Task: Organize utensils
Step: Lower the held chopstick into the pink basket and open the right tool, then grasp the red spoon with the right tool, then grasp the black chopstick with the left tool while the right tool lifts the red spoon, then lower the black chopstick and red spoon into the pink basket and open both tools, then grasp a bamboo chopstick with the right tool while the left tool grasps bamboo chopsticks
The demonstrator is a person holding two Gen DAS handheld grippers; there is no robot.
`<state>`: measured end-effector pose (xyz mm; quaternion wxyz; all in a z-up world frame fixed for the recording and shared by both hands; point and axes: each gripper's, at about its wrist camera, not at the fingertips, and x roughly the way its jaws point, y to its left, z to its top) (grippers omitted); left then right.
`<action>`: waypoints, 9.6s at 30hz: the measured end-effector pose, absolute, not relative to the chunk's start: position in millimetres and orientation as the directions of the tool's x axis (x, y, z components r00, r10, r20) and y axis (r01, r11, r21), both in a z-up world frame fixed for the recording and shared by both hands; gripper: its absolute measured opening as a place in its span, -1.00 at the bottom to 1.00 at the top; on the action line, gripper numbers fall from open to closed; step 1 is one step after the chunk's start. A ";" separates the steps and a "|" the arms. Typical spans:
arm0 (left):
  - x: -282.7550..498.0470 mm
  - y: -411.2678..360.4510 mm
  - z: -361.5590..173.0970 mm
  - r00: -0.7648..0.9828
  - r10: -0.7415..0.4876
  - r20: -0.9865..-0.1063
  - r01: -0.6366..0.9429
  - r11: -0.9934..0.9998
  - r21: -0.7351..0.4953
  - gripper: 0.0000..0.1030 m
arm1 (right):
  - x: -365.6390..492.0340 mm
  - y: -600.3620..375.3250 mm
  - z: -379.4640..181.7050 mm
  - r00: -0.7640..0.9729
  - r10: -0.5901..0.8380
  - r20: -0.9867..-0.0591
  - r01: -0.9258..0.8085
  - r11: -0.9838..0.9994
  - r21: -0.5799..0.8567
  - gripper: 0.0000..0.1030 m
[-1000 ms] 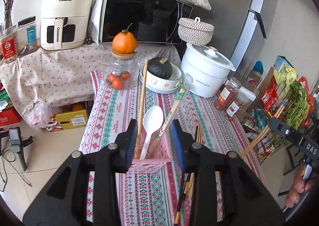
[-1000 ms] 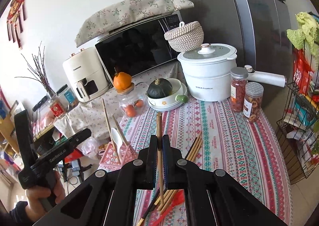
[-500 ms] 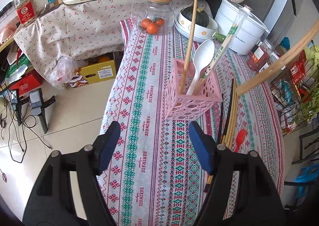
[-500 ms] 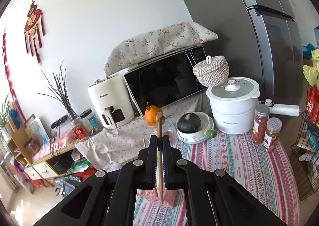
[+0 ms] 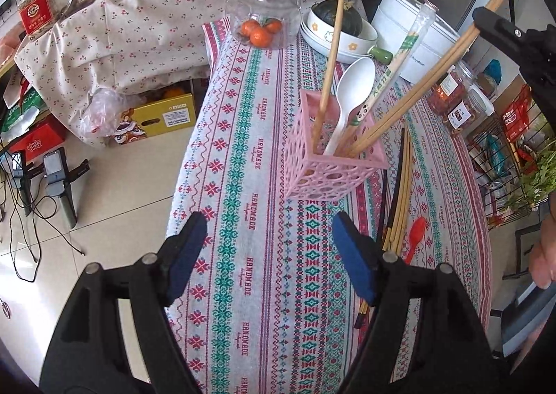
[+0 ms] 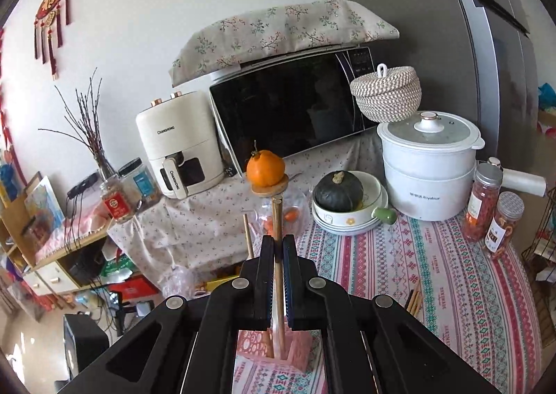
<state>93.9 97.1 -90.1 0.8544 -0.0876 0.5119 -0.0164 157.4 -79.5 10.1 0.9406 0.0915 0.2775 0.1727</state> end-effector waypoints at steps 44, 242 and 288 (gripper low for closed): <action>93.1 41.5 -136.6 0.313 -0.091 -0.945 0.058 0.995 -0.077 0.64 | 148.4 -190.6 -180.3 0.281 0.162 -0.946 0.011 0.985 0.172 0.34; 93.5 52.8 -100.2 0.457 -0.122 -0.881 0.054 0.993 -0.109 0.72 | 196.9 -218.9 -130.2 0.517 0.190 -0.834 0.009 0.974 0.228 0.51; 149.0 -87.5 -126.4 0.400 -0.129 -0.907 0.308 0.951 0.000 -0.69 | 194.3 -285.8 -147.1 0.326 0.200 -0.924 0.067 0.970 0.234 -0.88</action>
